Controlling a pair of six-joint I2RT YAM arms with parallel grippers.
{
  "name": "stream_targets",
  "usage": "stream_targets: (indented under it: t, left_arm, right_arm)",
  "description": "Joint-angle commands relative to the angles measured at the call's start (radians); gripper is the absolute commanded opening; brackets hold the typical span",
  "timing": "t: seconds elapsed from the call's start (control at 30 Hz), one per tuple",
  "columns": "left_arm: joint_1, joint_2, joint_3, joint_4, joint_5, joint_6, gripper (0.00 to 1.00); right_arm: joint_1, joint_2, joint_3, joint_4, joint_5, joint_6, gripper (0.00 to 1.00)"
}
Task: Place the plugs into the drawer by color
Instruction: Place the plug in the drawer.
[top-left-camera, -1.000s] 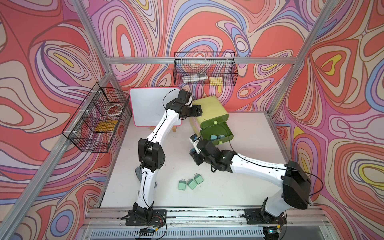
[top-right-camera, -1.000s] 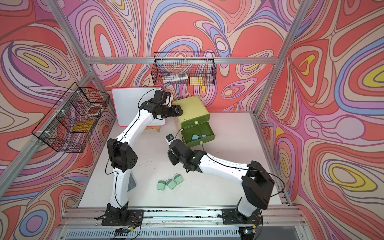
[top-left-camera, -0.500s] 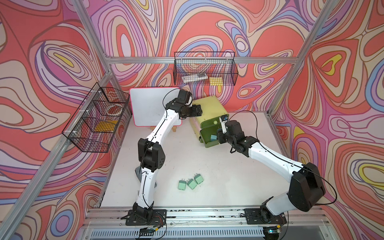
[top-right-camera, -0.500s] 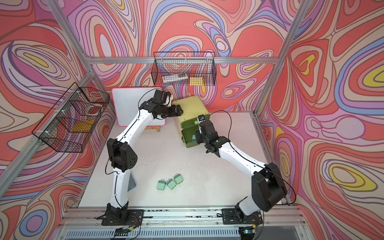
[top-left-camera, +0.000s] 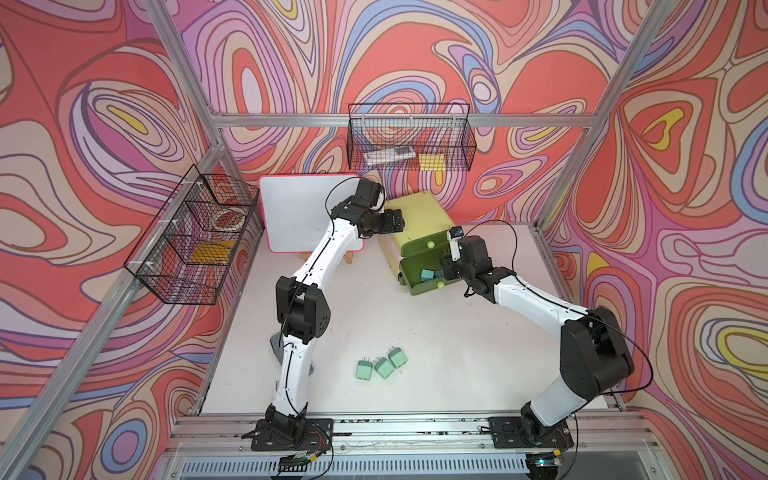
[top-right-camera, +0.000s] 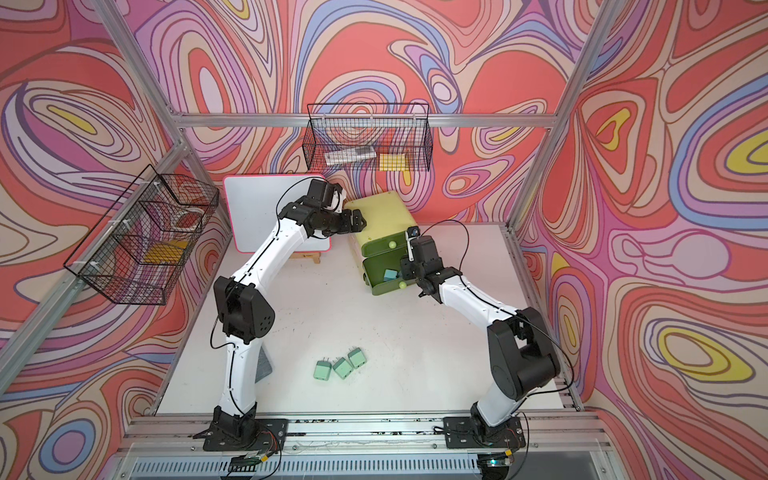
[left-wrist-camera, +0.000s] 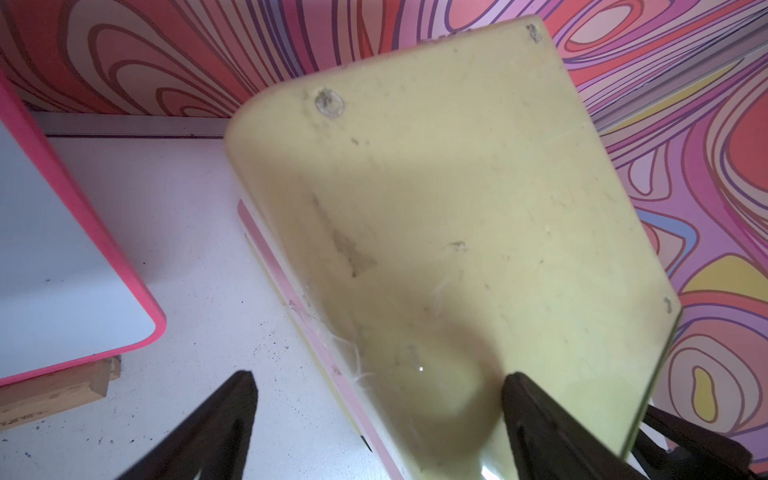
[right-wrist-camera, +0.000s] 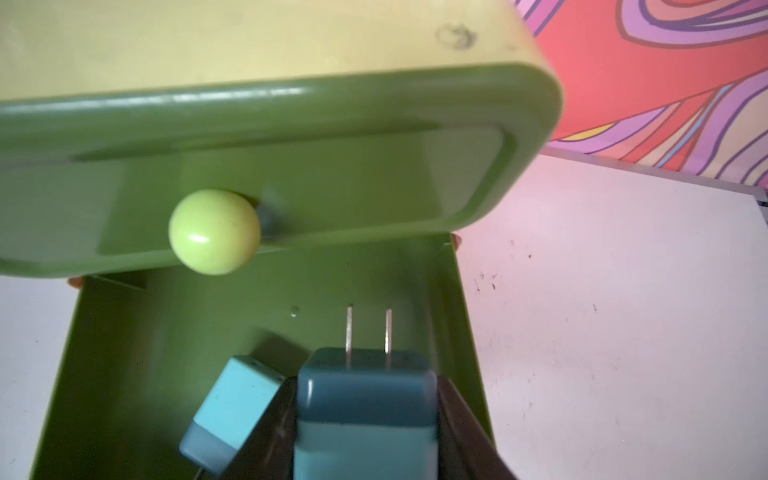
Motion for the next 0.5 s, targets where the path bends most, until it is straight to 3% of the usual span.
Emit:
stream_targets:
  t: [0.0,0.47]
  left_arm:
    - [-0.006,0.013,-0.021,-0.047,-0.023,0.019,0.92]
    - [-0.006,0.009,-0.021,-0.053,-0.034,0.026,0.92]
  right_arm:
    - [-0.002,0.020,0.022,0.077,-0.059,0.018,0.40]
    - [-0.001,0.065,-0.055,0.258,-0.067,0.019,0.44]
